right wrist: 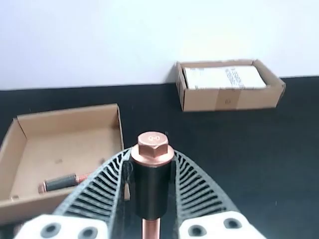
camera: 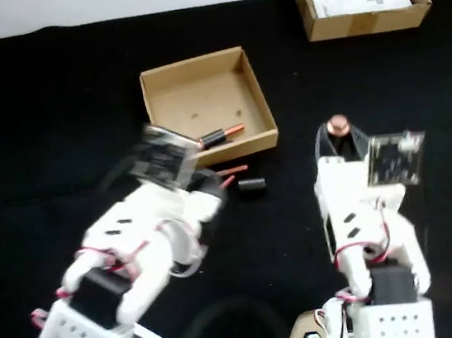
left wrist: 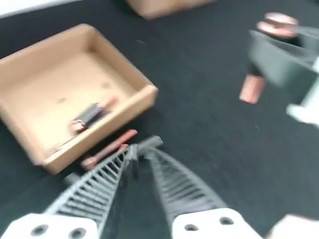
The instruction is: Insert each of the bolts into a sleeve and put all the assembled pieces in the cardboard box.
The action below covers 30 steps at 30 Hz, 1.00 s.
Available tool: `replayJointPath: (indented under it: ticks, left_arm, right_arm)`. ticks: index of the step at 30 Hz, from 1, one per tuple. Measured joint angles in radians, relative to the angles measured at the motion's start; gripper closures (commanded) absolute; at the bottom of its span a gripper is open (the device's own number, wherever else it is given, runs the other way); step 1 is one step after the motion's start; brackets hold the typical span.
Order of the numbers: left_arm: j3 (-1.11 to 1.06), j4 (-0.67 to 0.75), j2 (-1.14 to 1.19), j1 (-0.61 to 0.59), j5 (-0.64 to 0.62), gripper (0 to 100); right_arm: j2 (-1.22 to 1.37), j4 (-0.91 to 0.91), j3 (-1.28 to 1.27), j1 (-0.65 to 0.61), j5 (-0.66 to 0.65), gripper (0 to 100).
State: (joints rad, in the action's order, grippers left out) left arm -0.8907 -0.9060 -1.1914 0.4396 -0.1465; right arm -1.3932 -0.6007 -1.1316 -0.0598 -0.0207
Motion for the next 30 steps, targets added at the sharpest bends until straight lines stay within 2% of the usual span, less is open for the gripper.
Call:
replayJointPath:
  ticks: [6,12,17,21,24,27,30]
  left_arm:
    - [-0.064,0.020,-0.144,-0.330,0.000,99]
    - [-0.276,0.118,-0.353,-0.597,0.000,99]
    - [-0.534,0.133,-0.591,-0.736,-0.002,99]
    - [-0.647,0.137,-0.606,-0.838,-0.002,99]
    - [-0.721,0.137,-0.614,-0.858,-0.002,99]
    - [-0.786,0.147,-0.615,-0.861,0.000,99]
    - [-0.787,0.164,-0.617,-0.861,0.000,99]
  right_arm:
    - [0.493,0.028,0.417,-0.012,-0.021,99.1]
    - [1.028,0.043,0.911,-0.104,-0.241,99.1]
    - [1.364,0.048,1.146,-0.219,-0.514,99.1]
    - [1.517,0.048,1.163,-0.325,-0.763,99.1]
    - [1.567,0.012,1.163,-0.387,-0.930,99.1]
    - [1.588,-0.051,1.149,-0.430,-1.039,99.1]
    - [1.611,-0.095,1.120,-0.445,-1.088,99.1]
